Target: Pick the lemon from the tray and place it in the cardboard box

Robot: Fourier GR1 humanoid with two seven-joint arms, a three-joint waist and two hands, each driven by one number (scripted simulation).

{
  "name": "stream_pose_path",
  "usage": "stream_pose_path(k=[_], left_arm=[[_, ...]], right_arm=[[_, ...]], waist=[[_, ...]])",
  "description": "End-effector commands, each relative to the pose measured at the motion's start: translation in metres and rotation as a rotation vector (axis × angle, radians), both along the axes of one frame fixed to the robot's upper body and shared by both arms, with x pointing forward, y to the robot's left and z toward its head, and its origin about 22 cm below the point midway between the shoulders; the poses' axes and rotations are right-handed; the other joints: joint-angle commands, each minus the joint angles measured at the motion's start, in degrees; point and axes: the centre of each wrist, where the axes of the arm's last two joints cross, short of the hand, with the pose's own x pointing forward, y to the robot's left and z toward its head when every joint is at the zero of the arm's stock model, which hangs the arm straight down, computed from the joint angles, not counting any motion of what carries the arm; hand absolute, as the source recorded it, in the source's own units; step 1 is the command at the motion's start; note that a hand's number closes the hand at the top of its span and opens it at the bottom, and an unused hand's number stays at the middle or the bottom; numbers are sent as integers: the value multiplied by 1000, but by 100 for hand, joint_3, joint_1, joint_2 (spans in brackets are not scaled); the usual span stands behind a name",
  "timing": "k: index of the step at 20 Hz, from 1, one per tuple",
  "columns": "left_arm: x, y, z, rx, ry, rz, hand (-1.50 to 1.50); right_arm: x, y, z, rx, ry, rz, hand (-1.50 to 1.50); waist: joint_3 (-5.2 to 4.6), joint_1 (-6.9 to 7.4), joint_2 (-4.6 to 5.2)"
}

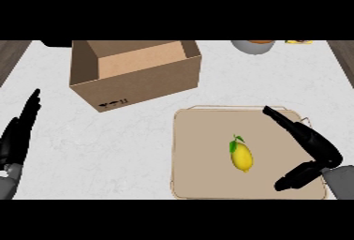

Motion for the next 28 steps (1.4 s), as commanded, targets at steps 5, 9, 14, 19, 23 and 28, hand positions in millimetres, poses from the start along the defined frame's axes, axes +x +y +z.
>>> stream_pose_path(k=[5,9,14,19,23,28], left_arm=[[0,-8,-4,3,21,3,0],[3,2,-8,13,20,24,0],[9,2,3,16,12,12,0],[4,17,-7,-9,16,30,0],[-5,1,-8,5,16,45,0],[10,12,-6,-4,32,39,0]], right_arm=[[29,-34,31,-428,-216,108,-150],[52,1,55,-566,-221,163,-150],[63,20,72,-819,-203,207,-150],[66,64,72,-878,-167,252,-150],[62,82,74,-937,-175,226,-150],[46,79,43,-937,-180,248,-150]], waist=[[-15,-11,-32],[-27,-82,-48],[-29,-100,-54],[-29,-129,-56],[-24,-125,-67],[-25,-166,-57]])
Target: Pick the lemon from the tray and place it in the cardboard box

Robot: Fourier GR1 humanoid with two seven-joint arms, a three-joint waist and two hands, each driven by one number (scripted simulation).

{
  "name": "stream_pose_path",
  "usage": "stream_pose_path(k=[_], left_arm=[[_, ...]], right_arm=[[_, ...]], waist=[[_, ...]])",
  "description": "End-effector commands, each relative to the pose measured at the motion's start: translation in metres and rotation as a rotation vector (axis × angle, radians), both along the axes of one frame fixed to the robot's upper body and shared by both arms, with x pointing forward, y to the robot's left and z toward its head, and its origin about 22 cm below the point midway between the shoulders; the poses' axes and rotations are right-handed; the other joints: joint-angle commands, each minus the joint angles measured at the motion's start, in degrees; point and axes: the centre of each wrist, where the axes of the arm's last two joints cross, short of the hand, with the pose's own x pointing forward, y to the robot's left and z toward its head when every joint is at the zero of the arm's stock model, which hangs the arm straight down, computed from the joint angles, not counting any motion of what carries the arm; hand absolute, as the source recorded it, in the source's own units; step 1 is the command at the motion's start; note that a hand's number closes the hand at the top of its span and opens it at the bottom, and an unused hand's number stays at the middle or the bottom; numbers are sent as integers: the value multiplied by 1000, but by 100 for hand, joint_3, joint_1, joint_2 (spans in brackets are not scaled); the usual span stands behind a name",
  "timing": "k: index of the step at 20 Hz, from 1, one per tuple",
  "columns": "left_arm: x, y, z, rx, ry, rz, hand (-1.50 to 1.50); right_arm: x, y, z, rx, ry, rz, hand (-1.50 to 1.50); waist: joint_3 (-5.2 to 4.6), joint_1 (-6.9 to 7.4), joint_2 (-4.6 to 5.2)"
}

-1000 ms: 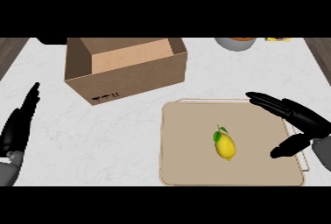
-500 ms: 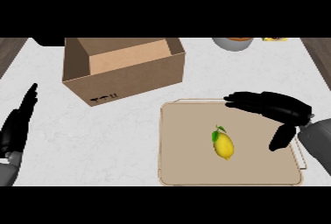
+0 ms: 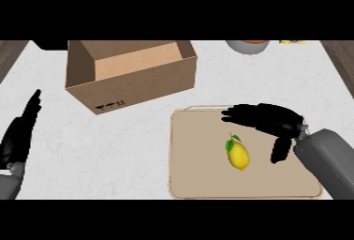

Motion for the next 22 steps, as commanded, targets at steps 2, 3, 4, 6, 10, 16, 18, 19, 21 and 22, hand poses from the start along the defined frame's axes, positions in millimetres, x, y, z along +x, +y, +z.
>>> stream_pose_path(k=[2,3,4,6,10,16,18,19,21,22], left_arm=[[-7,15,-3,0,-7,10,0],[-7,-6,3,-5,2,34,0],[-9,9,-2,9,-16,-17,0],[2,-3,6,-11,-9,14,0],[-3,-5,4,13,-1,6,0],[-20,10,3,15,-4,-1,0],[-11,14,10,-2,1,-8,0],[12,0,10,-2,1,13,0],[-16,1,1,8,-13,3,0],[-3,3,-1,-1,2,4,0]], right_arm=[[-7,3,-12,-26,7,5,-150],[-15,2,3,-14,-17,-4,-150],[2,17,-9,-8,-1,-4,-150],[-18,14,-8,-25,8,7,-150],[-9,27,-1,6,36,43,-150],[-15,13,20,64,34,96,-150],[-21,20,1,74,51,106,-150],[-23,22,26,85,42,126,-150],[-40,17,2,28,58,105,-150],[-43,28,16,18,40,95,-150]], waist=[[0,-8,0],[0,-23,-10],[0,7,2],[0,-28,-5],[1,-7,-3],[1,5,-9],[1,4,-2],[-1,-39,-3],[0,-10,-6],[-1,-31,-5]])
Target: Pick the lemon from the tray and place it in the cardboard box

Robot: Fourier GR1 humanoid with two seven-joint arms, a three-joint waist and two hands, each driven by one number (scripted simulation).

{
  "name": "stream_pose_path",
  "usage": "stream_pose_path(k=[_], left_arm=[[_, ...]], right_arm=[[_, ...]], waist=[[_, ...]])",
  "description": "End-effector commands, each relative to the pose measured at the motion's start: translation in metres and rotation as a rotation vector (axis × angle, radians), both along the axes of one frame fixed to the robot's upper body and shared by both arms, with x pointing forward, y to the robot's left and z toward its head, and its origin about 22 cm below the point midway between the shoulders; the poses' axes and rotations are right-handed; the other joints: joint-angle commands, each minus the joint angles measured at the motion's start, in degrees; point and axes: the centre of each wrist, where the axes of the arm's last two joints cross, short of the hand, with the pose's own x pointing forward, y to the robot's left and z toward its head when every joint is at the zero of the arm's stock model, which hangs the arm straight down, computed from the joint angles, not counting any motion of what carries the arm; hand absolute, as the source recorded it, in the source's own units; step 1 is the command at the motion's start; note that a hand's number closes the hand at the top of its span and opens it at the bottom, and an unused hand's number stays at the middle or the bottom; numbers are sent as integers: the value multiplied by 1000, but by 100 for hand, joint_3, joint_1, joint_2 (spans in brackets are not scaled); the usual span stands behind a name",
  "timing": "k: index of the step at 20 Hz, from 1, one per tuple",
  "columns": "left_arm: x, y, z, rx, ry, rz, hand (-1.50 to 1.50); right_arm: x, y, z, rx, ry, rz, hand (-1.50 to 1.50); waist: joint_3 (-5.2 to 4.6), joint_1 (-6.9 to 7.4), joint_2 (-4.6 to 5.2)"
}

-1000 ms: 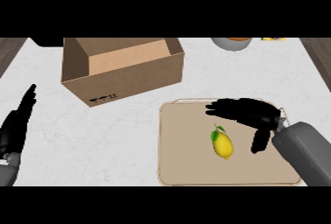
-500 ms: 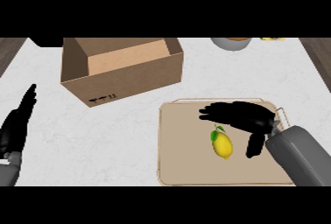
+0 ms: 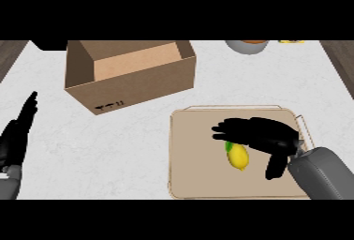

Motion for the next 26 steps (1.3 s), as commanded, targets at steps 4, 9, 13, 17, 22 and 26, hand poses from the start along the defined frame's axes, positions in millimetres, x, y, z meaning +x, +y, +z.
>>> stream_pose_path(k=[4,9,13,17,22,26], left_arm=[[7,5,3,-2,4,-5,0],[12,7,-5,0,-5,-2,0],[8,12,1,-8,-3,-8,0],[-4,-4,-3,-1,-18,-4,0],[11,13,24,0,17,-17,0],[-4,13,0,-5,12,35,0]], right_arm=[[-15,8,-7,-121,1,-20,-150],[3,16,-23,-156,19,-53,-150],[-9,35,-52,-102,-78,-67,150],[-9,36,-58,-19,-188,-98,150],[4,36,-40,54,-305,-120,150],[-5,47,-51,-46,-184,-758,150]], waist=[[-1,-3,4],[-1,8,13],[1,20,15],[4,38,8],[5,35,9],[-11,-163,-67]])
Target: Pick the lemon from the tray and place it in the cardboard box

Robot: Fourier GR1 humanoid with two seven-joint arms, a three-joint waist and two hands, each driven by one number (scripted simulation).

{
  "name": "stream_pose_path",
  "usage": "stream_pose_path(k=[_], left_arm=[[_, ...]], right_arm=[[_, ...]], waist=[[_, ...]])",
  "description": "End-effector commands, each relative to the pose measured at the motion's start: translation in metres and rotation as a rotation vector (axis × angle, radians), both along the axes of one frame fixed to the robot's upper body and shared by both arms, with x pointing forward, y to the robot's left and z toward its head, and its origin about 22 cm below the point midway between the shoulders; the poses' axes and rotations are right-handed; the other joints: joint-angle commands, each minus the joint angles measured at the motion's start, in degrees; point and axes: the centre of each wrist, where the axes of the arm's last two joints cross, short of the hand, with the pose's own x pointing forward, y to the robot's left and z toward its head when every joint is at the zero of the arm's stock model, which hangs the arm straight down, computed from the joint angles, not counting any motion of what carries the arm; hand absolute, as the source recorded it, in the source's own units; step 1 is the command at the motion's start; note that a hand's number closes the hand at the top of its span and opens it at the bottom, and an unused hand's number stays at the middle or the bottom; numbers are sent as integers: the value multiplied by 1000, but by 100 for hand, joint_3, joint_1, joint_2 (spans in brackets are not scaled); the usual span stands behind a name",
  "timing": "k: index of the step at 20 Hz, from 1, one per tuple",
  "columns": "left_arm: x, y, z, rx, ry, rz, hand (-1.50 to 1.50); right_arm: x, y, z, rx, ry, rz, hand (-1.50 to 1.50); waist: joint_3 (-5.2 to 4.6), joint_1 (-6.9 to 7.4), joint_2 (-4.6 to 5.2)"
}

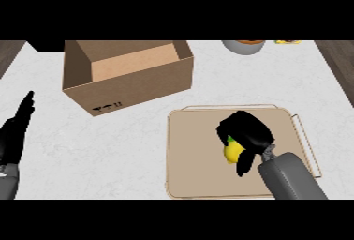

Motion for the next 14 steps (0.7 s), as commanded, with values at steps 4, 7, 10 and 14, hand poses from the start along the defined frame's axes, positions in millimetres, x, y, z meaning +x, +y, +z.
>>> stream_pose_path(k=[4,7,10,14], left_arm=[[-10,4,-8,-15,33,35,0],[-10,12,0,13,18,18,0],[-10,-1,-15,15,16,-2,0],[1,-2,-10,8,-1,-22,0]], right_arm=[[-8,2,-11,39,20,-774,150],[-4,25,29,16,-142,-918,150],[-12,60,61,55,-257,-990,150],[-23,115,118,98,-499,-917,150]], waist=[[24,-266,-48],[22,-58,-75],[29,37,-11],[34,118,25]])
